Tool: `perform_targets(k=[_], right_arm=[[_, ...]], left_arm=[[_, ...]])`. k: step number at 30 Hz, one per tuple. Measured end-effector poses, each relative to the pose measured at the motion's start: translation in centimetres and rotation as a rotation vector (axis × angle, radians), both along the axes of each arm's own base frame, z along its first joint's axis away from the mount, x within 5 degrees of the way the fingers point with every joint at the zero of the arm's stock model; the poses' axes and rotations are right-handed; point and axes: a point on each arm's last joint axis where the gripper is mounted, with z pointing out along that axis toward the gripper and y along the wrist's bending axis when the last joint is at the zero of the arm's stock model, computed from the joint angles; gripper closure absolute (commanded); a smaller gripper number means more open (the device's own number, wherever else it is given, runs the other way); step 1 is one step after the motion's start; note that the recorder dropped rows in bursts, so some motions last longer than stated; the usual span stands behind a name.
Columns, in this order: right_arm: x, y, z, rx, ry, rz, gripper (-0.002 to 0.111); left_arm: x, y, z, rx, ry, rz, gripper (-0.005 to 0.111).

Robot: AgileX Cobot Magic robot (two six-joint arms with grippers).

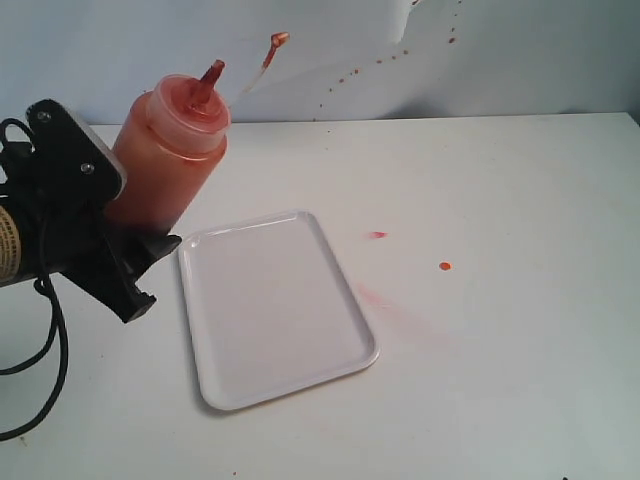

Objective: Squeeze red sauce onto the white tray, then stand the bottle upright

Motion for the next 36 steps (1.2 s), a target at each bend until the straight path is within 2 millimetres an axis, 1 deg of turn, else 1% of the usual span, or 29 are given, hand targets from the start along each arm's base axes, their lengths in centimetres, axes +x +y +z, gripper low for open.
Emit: perform_targets(k=[4, 9, 12, 15, 17, 21, 24, 26, 27, 29, 30, 31, 32, 33, 34, 35, 36], right_arm=[[0.1, 0.2, 0.3, 0.080, -0.035, 0.006, 0.108], [0.2, 0.3, 1.6, 0.213, -0.168, 0.003, 0.108], [0.3, 0.2, 2.1, 0.236, -0.228, -0.003, 0.108], [0.3, 0.2, 2.3, 0.283, -0.248, -0.008, 0.108], [0.3, 0.2, 2.4, 0.348, -0.262, -0.014, 0.108], [0.2, 0.1, 2.9, 0.547, -0.303, -0.035, 0.108], [0.2, 0.2, 3.1, 0.557, -0.293, -0.029, 0.108], [0.0, 0.4, 4.0, 0.525, -0.287, -0.008, 0.108], [-0.2, 0.5, 4.7, 0.500, -0.290, 0.007, 0.108], [-0.6, 0.7, 6.5, 0.431, -0.307, 0.039, 0.108], [-0.8, 0.9, 8.2, 0.378, -0.301, 0.068, 0.108], [-0.8, 1.0, 8.8, 0.358, -0.287, 0.080, 0.108], [-0.2, 1.5, 10.1, 0.302, -0.224, 0.128, 0.108], [0.1, 1.7, 10.6, 0.276, -0.195, 0.155, 0.108], [1.0, 2.5, 12.0, 0.218, -0.126, 0.247, 0.108], [1.7, 2.9, 12.5, 0.190, -0.098, 0.296, 0.108], [3.0, 3.9, 14.1, 0.138, -0.064, 0.414, 0.108]], left_arm=[[0.0, 0.0, 0.0, 0.018, -0.009, -0.015, 0.107], [0.0, 0.2, -0.1, 0.069, -0.012, -0.018, 0.107], [0.0, 0.5, -0.3, 0.139, -0.019, -0.032, 0.107], [0.0, 0.6, -0.3, 0.184, -0.027, -0.049, 0.107], [0.0, 0.8, -0.4, 0.228, -0.035, -0.065, 0.107], [0.1, 1.3, -0.4, 0.355, -0.052, -0.091, 0.107], [0.3, 1.7, -0.3, 0.437, -0.060, -0.086, 0.107], [0.5, 2.0, -0.1, 0.486, -0.076, -0.091, 0.107], [0.6, 2.1, 0.0, 0.511, -0.087, -0.098, 0.107], [0.9, 2.1, 0.5, 0.553, -0.116, -0.114, 0.107], [1.3, 2.1, 1.1, 0.586, -0.150, -0.126, 0.107], [1.5, 2.0, 1.5, 0.592, -0.167, -0.129, 0.107], [1.9, 1.8, 2.4, 0.603, -0.204, -0.133, 0.107], [2.1, 1.8, 2.8, 0.609, -0.220, -0.135, 0.107], [2.5, 1.7, 3.6, 0.633, -0.255, -0.136, 0.107], [2.7, 1.7, 3.9, 0.648, -0.268, -0.136, 0.107], [2.9, 1.8, 4.4, 0.682, -0.291, -0.131, 0.107]])
